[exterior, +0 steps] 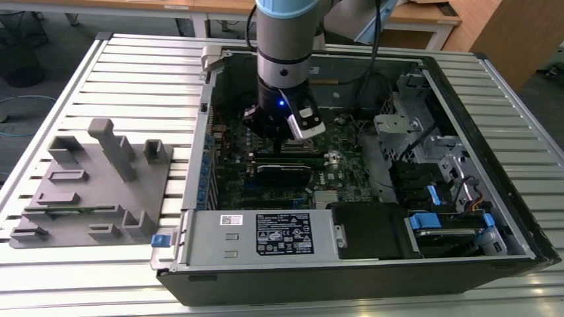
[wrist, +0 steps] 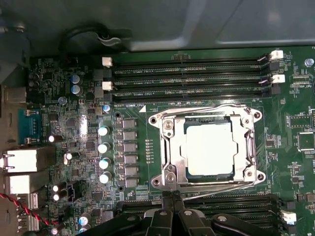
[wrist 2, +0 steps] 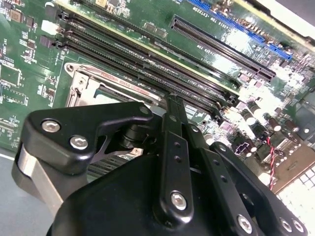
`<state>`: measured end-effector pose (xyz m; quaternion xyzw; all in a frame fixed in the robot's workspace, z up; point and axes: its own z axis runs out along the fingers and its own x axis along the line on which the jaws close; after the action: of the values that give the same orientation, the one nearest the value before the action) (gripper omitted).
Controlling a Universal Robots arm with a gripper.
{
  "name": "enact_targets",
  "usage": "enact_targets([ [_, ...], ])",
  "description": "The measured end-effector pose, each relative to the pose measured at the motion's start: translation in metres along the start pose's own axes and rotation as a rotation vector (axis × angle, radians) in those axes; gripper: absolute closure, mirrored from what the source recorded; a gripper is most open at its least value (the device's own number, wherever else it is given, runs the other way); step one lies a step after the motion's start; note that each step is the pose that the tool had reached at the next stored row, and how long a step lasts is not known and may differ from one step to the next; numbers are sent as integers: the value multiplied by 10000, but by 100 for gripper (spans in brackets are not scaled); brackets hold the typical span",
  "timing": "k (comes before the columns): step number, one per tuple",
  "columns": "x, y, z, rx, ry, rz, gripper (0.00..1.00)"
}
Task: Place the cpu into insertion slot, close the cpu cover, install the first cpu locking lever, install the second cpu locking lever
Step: 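Install the second cpu locking lever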
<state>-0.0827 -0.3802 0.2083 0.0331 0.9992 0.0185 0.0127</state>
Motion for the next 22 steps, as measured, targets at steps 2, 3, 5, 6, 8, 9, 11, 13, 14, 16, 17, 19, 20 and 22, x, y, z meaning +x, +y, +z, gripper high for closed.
enact_targets([
  [2, 1, 0, 4, -12, 2, -1, 89],
  [3, 2, 0, 9, -37, 3, 0, 89],
  [5, 3, 0, 25, -92, 6, 4, 89],
  [6, 3, 0, 32, -99, 5, 4, 89],
  [8, 3, -1, 49, -107, 8, 3, 89],
  [9, 3, -1, 58, -108, 8, 3, 89],
  [11, 4, -2, 71, -110, 9, 3, 89],
  [13, 4, -3, 81, -153, 18, 3, 89],
  [14, 5, -3, 84, -183, 23, 4, 89],
  [16, 6, -3, 88, -236, 28, 7, 89],
  [17, 6, -3, 90, -271, 33, 8, 89],
  [19, 7, -3, 92, -314, 38, 9, 89],
  [20, 8, -3, 93, -325, 38, 10, 89],
  [22, 8, -3, 94, -329, 37, 9, 89],
])
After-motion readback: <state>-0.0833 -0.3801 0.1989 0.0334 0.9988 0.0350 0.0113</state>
